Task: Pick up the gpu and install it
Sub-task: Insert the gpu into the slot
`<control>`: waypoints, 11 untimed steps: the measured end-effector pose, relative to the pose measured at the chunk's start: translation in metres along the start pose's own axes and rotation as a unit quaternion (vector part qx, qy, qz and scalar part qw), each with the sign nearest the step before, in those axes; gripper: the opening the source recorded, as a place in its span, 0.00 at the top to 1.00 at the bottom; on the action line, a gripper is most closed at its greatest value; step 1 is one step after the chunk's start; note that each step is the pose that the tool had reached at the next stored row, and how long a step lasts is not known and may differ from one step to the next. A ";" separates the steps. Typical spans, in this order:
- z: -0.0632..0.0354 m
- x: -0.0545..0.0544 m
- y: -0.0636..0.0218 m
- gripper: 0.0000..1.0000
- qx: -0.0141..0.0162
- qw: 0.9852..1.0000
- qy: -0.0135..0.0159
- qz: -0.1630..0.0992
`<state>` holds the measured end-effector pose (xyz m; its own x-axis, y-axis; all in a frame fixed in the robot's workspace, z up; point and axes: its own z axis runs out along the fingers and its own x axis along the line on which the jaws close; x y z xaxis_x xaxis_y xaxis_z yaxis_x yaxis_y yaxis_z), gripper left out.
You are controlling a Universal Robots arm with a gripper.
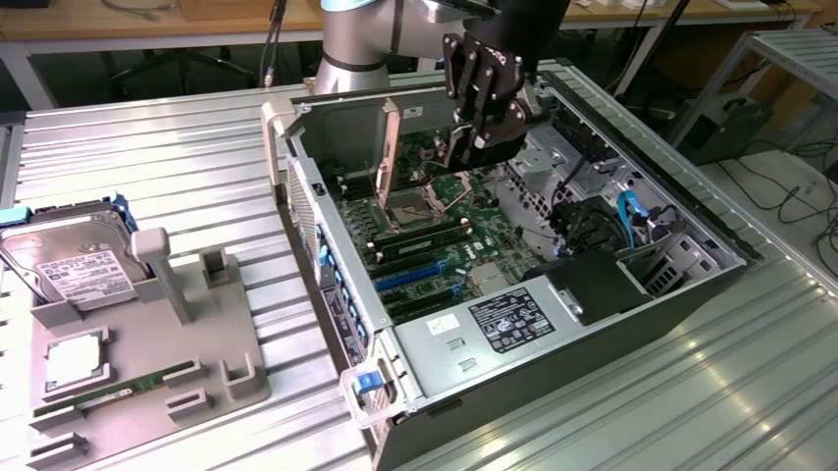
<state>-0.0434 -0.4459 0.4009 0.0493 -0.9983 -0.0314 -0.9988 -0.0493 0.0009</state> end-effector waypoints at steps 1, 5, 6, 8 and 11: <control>0.0004 0.000 0.0000 0.73 0.000 1.000 0.000 0.000; 0.0032 0.000 0.0001 0.73 0.000 1.000 0.000 0.000; 0.0040 0.000 0.0001 0.73 0.000 1.000 0.000 0.000; 0.0066 0.001 0.0001 0.73 0.000 1.000 -0.001 0.000; 0.0094 0.004 0.0002 0.73 0.000 1.000 -0.003 0.000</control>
<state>-0.0434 -0.4493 0.3915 0.0492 -0.9981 -0.0371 -0.9988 -0.0493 0.0006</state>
